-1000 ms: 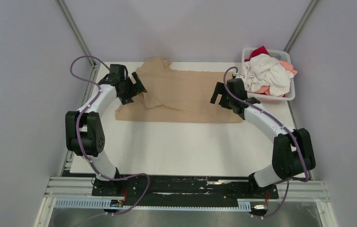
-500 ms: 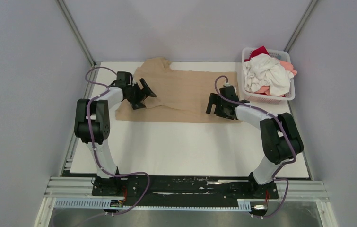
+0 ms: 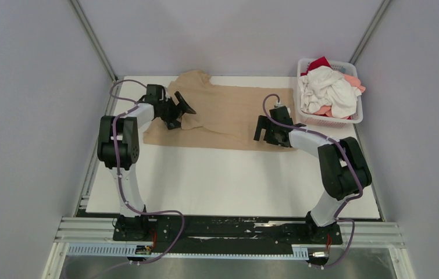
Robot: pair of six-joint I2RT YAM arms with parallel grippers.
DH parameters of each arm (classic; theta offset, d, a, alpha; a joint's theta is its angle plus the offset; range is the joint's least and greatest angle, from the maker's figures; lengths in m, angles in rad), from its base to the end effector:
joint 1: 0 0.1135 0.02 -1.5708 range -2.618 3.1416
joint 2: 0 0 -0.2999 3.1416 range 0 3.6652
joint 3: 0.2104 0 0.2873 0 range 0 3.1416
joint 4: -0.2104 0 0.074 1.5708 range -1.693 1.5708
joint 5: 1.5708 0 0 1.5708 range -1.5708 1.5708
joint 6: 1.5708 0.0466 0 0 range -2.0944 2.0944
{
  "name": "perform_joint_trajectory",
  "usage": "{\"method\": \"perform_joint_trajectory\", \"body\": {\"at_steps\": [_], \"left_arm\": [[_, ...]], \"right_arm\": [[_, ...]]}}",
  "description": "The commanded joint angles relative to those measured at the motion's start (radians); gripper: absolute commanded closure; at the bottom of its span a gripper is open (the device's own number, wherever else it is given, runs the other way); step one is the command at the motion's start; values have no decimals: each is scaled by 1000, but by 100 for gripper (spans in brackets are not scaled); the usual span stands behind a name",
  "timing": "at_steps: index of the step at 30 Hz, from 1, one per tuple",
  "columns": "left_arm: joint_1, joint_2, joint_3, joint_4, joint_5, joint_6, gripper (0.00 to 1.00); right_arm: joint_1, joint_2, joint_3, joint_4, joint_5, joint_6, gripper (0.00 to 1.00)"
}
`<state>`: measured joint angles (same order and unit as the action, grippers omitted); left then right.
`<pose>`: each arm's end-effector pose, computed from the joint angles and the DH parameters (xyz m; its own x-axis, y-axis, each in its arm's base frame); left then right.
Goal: Fold and stack the t-shirts
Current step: Fold the flattened tshirt in 1/3 of the way
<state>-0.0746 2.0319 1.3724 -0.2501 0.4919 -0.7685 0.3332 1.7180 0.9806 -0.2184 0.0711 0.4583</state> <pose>0.4799 -0.0579 0.1665 -0.8126 -0.5536 -0.1824 -0.2919 0.6573 -0.6948 0.3619 0.1218 0.1673 -0.8194 0.1834 -0.5431 0.0837 0.9756 0.2032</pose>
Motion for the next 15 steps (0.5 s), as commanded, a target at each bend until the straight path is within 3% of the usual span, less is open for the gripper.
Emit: {"method": "perform_joint_trajectory", "body": {"at_steps": [1, 6, 11, 15], "left_arm": [[-21, 44, 114, 36, 27, -34, 0], [-42, 120, 251, 62, 42, -91, 0], [-72, 292, 522, 32, 61, -124, 0], [-85, 453, 838, -176, 4, -86, 0]], "right_arm": [[-3, 21, 16, 27, 13, -15, 0], [-15, 15, 18, 24, 15, -14, 0], [-32, 0, 15, 24, 16, -9, 0], [-34, -14, 8, 21, 14, -7, 0]]}}
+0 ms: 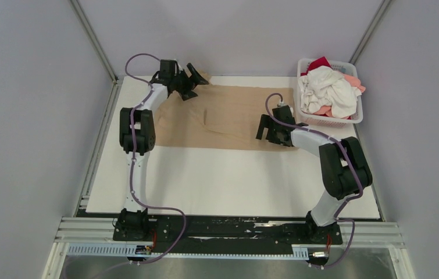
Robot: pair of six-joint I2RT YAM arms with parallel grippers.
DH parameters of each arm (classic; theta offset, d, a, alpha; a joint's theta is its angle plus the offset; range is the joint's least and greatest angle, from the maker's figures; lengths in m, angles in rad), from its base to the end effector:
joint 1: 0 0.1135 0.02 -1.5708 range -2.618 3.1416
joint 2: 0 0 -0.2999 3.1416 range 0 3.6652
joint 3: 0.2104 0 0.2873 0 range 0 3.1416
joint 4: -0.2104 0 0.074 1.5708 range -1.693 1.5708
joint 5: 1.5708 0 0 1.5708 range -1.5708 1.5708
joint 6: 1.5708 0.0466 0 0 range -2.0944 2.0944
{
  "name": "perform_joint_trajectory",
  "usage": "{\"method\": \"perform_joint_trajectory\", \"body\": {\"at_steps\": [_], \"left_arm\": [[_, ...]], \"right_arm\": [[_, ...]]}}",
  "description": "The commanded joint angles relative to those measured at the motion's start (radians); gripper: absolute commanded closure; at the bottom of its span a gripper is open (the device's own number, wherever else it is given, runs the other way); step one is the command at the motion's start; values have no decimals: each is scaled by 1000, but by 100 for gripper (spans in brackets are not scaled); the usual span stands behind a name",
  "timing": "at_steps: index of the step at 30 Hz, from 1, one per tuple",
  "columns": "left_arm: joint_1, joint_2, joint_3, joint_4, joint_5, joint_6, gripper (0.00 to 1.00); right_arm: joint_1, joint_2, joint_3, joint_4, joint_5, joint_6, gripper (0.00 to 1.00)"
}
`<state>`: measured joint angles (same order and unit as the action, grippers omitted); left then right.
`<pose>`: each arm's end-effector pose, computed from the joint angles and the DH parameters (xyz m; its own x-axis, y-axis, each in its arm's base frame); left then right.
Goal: Fold and stack the t-shirts
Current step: Fold the flattened tshirt in 1/3 of the way
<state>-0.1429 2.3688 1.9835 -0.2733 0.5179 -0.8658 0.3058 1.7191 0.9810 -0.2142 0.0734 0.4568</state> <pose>0.5987 -0.1094 0.2028 -0.7819 -0.5560 -0.2817 -0.1300 0.5876 -0.7987 0.3657 0.1119 0.1673 -0.8118 0.2050 -0.5467 0.1096 0.9732 0.2021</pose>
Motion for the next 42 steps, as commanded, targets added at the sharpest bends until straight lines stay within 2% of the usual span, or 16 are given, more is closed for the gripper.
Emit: {"method": "perform_joint_trajectory", "body": {"at_steps": [1, 5, 8, 13, 17, 24, 29, 35, 39, 42], "left_arm": [[-19, 126, 266, -186, -28, 18, 0], [-23, 48, 208, -205, -87, 86, 0], [-23, -65, 142, -247, -233, 168, 0], [-24, -311, -57, -217, -387, 219, 0], [-23, -427, -198, -220, -466, 242, 0], [-14, -551, -620, -108, -444, 195, 0], [1, -549, -779, -62, -428, 159, 0], [4, -591, -926, -61, -456, 133, 0], [4, -698, -1087, -56, -423, 89, 0], [1, -842, -1270, -52, -393, 29, 0]], "right_arm": [[-7, -20, 6, 17, 14, -7, 0], [-7, -33, 0, 14, 35, -9, 0], [-8, -42, 2, 13, 44, -10, 0], [-8, -34, 15, 13, 53, -12, 0], [-9, -18, 25, 13, 76, -11, 0], [-14, 21, 19, 12, 96, -11, 0], [-12, 19, -15, 4, 97, 3, 0], [-2, -81, -148, -31, 60, 34, 0], [31, -170, -217, -127, 47, 61, 0], [64, -262, -290, -195, 16, 92, 0]]}}
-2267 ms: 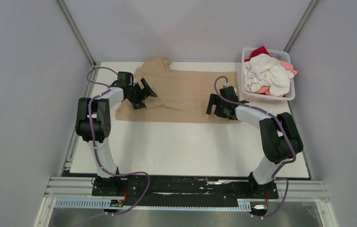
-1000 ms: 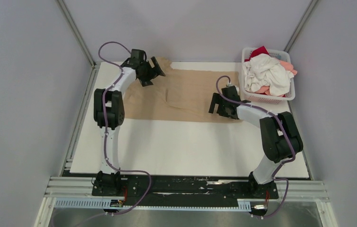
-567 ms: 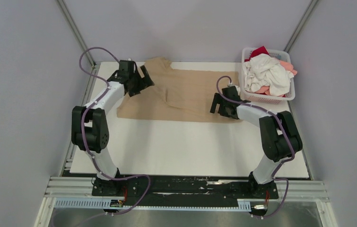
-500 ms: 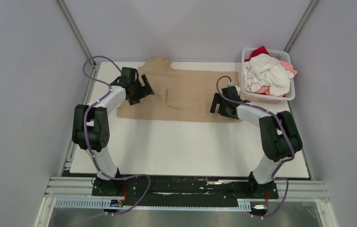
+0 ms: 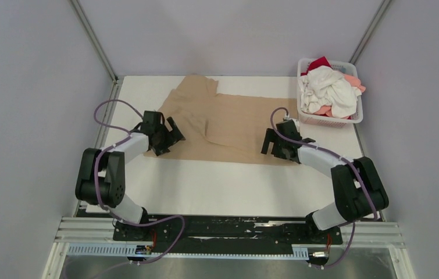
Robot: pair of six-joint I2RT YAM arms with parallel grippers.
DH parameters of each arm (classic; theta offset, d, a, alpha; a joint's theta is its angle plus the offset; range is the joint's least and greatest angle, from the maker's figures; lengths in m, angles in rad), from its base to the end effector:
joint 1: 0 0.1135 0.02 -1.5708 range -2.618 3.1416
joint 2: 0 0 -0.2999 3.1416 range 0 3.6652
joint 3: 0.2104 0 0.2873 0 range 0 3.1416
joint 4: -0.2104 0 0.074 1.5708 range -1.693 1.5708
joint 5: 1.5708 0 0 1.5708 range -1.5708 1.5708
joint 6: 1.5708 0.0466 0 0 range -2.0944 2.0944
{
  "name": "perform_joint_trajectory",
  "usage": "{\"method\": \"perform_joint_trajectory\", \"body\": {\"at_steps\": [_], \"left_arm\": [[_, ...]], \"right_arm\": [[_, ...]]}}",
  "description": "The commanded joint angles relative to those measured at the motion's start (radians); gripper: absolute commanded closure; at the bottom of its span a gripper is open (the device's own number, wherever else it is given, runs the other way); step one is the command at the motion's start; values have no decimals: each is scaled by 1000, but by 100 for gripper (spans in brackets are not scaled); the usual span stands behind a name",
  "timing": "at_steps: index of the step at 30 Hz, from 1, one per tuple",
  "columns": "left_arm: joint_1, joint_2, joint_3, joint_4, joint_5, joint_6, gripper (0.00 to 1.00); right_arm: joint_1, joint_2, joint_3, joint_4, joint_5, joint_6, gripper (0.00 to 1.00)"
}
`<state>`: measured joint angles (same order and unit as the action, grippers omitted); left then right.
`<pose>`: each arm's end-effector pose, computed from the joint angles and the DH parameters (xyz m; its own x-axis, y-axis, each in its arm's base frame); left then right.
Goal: Fold and stack the t-shirts
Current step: Fold the flattened tshirt in 1/3 of the way, then grab the side of the flattened tshirt furthest away from the robot with both arms
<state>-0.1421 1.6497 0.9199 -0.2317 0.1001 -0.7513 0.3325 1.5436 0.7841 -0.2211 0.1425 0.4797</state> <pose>0.3576 -0.0559 0.1712 -0.7281 -0.5819 -0.3623 -0.4097 0.7932 -0.4505 0.3082 0.0994 0.1635 -0.8113 0.2032 -0.5482 0.1421 0.9781 0.1522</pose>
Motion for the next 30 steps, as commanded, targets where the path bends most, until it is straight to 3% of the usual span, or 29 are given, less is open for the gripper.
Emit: {"method": "perform_joint_trajectory", "body": {"at_steps": [1, 5, 9, 17, 22, 30], "left_arm": [[-4, -155, -243, -96, 32, -96, 0], [-45, -372, -456, -161, 19, -173, 0], [-92, -593, -571, -253, 8, -252, 0], [-162, -923, -613, -462, -13, -373, 0], [-165, -979, -586, -629, -95, -385, 0], [-164, -972, -501, -700, -147, -338, 0]], "right_arm": [[44, -123, -122, -210, -64, 84, 0], [61, -283, -225, -289, -116, 138, 0], [86, -432, -286, -382, -126, 197, 0], [142, -561, -333, -465, -202, 317, 0], [163, -612, -324, -548, -126, 384, 0], [163, -666, -305, -625, 12, 470, 0]]}}
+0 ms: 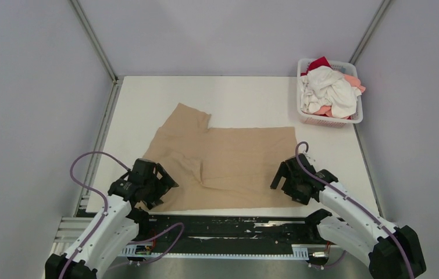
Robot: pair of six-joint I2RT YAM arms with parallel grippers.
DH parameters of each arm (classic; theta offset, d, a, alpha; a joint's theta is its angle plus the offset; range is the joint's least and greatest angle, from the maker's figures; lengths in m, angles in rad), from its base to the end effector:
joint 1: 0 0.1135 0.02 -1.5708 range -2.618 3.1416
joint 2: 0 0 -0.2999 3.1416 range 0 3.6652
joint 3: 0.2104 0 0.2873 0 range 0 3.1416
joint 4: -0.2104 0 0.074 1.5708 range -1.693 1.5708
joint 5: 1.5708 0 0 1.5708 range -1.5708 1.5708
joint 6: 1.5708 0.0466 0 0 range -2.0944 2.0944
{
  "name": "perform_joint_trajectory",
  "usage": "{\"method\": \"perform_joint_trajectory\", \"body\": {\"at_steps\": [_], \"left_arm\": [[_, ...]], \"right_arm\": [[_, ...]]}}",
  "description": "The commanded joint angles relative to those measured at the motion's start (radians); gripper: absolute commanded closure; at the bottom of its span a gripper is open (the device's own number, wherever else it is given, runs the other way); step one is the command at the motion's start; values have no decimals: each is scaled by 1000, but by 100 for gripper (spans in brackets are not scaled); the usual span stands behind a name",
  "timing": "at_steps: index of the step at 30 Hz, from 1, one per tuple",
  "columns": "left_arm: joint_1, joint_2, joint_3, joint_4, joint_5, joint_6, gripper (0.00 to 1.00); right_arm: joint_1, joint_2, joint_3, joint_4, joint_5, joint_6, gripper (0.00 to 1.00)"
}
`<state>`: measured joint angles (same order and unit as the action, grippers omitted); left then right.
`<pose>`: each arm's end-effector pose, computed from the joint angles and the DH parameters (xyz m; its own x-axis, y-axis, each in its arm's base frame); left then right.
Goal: Fold and stack the t-shirts
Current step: Grab the side of the flattened tshirt furthest away from the robot with both arms
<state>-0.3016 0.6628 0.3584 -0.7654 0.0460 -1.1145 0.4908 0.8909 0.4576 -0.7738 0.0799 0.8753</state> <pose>0.1211 -0.0399 0.1653 -0.6543 -0.7356 -0.1754 -0.6118 0.6513 -0.4489 0.1380 0.0695 0.1706 -0.8696 0.4030 -0.2852 0.3478 0.9101 0.2253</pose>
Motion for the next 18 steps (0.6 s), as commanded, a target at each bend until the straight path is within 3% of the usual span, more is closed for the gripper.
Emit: {"method": "perform_joint_trajectory", "body": {"at_steps": [1, 7, 11, 15, 18], "left_arm": [[-4, 17, 74, -180, -101, 36, 0], [-5, 51, 196, -83, -54, 134, 0], [-4, 169, 351, 54, -121, 218, 0], [16, 412, 576, 125, -217, 311, 0], [64, 663, 796, 168, -172, 403, 0]], "right_arm": [[5, -14, 28, -71, 77, 78, 0], [5, -48, 156, -10, 124, -42, 0], [5, -63, 257, 101, 223, -139, 0], [1, -14, 290, 263, 407, -180, 0], [-9, 79, 331, 329, 495, -201, 0]]}}
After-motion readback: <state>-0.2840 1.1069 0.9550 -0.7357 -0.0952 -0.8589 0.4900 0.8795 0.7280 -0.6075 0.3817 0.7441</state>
